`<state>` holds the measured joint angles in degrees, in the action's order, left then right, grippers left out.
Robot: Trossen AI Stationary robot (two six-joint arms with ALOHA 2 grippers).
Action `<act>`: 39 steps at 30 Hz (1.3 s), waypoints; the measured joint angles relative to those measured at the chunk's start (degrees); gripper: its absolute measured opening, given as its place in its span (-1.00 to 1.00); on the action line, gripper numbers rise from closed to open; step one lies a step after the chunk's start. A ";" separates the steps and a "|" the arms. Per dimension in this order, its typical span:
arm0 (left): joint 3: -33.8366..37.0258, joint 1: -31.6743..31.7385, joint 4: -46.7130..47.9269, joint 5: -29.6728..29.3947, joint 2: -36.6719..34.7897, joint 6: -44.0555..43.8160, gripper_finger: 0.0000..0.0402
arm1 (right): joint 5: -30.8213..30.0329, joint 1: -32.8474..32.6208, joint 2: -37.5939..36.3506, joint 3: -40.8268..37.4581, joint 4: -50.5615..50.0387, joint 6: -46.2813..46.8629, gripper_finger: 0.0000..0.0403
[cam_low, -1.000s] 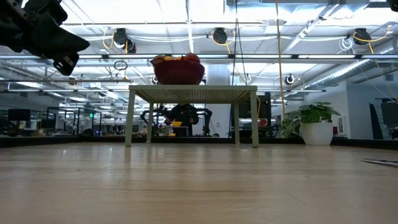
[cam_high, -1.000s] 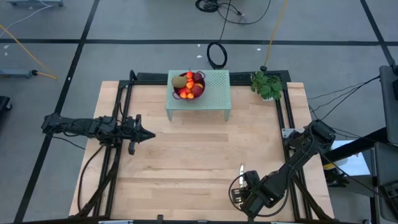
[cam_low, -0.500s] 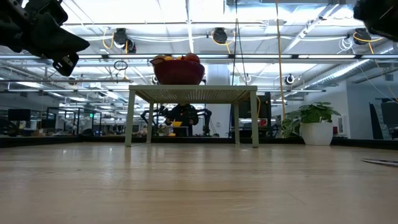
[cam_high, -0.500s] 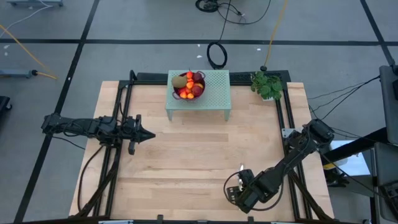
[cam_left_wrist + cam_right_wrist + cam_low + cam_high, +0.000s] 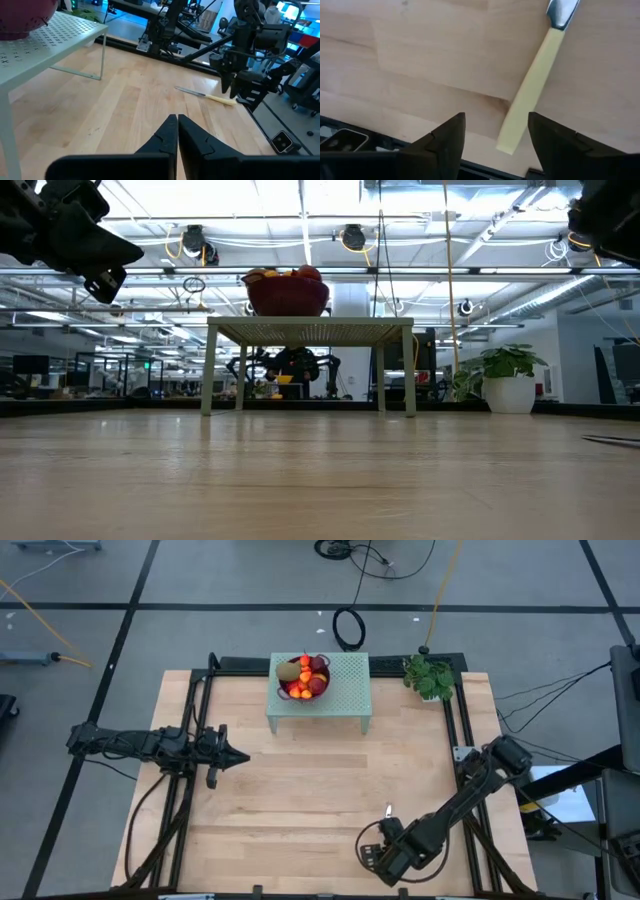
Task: Pick & Place Fruit
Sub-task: Put the yellow knife on the shelf
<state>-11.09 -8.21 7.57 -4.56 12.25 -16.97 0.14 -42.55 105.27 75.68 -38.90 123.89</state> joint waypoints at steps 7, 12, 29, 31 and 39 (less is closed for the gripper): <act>0.00 0.00 0.16 0.01 -0.02 0.24 -0.97 | 0.45 -0.11 1.37 0.00 -0.57 -0.50 0.03; 0.00 -0.02 0.42 0.03 0.00 0.34 -0.96 | 1.57 -0.35 1.60 0.00 -2.29 0.29 0.03; 0.00 -0.12 1.67 4.24 0.00 1.92 -0.89 | 4.98 -0.04 8.46 0.24 1.81 3.87 0.02; 0.00 -0.13 2.53 4.74 0.00 2.34 -0.89 | 5.43 -0.04 8.50 0.23 1.10 3.98 -0.01; -0.01 -0.11 2.80 4.72 0.00 2.47 -0.89 | 6.32 0.26 8.57 0.11 0.64 4.46 -0.39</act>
<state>-11.10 -8.32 10.37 0.16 12.25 -14.50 6.47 -42.29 113.84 75.79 -38.26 128.35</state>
